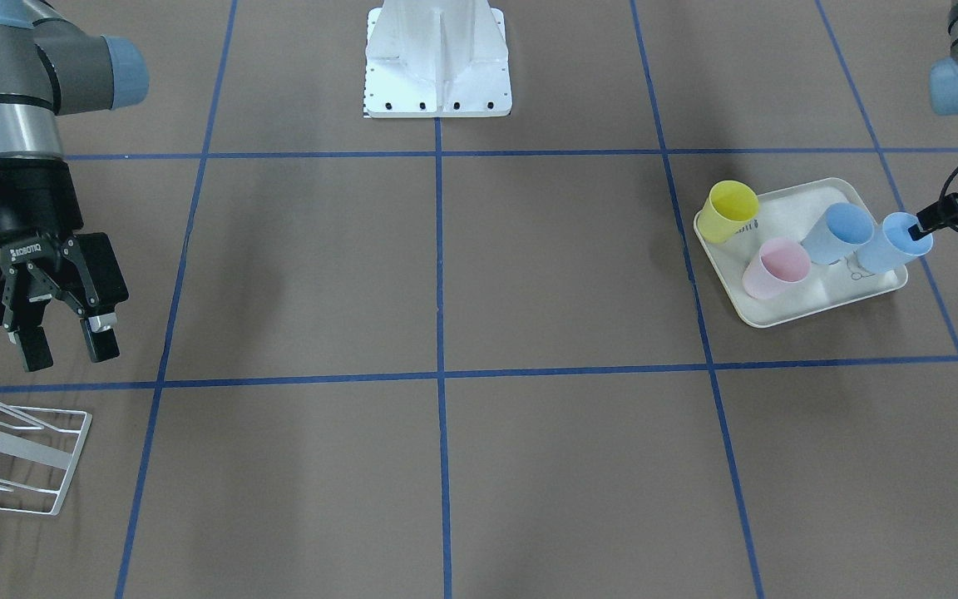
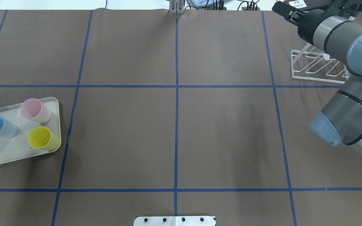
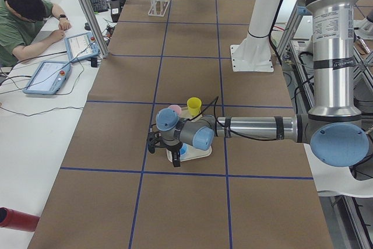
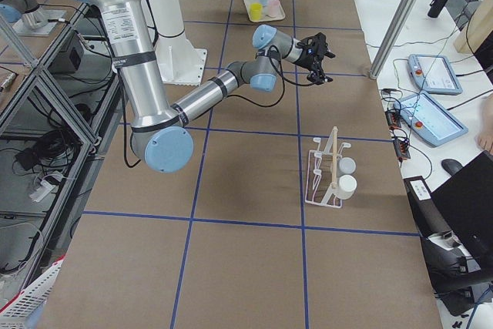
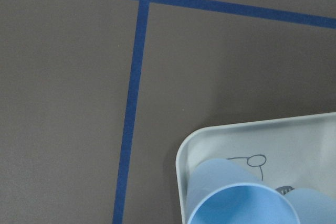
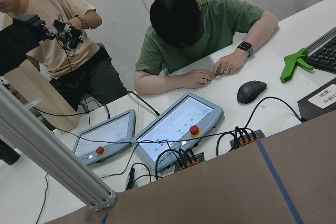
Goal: Transfer IKEA cup to right arm and place on rack
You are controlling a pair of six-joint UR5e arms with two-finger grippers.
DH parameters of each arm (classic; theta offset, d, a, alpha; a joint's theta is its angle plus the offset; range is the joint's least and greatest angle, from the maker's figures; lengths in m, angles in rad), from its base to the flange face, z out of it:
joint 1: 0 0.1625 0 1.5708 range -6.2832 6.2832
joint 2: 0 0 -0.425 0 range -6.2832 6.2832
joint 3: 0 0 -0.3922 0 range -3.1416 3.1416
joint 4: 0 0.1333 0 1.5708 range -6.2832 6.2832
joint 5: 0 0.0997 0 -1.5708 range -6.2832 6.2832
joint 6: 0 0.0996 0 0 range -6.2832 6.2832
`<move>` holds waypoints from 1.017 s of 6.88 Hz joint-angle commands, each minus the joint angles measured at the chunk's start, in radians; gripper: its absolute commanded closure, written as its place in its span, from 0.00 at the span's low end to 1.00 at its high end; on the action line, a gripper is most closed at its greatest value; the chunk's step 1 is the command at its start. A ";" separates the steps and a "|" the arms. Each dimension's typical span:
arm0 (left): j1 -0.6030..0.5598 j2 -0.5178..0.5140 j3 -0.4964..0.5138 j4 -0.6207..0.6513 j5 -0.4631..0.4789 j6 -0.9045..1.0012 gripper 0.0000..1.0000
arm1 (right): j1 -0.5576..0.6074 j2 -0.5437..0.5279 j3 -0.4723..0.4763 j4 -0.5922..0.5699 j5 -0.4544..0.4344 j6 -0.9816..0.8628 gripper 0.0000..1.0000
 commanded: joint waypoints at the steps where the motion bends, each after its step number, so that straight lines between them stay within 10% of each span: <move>1: 0.018 -0.001 0.018 -0.012 0.011 -0.010 0.01 | -0.002 -0.002 0.000 0.002 0.000 0.000 0.01; 7: 0.034 -0.001 0.053 -0.069 0.008 -0.025 0.59 | -0.019 0.000 0.000 0.008 0.002 0.000 0.01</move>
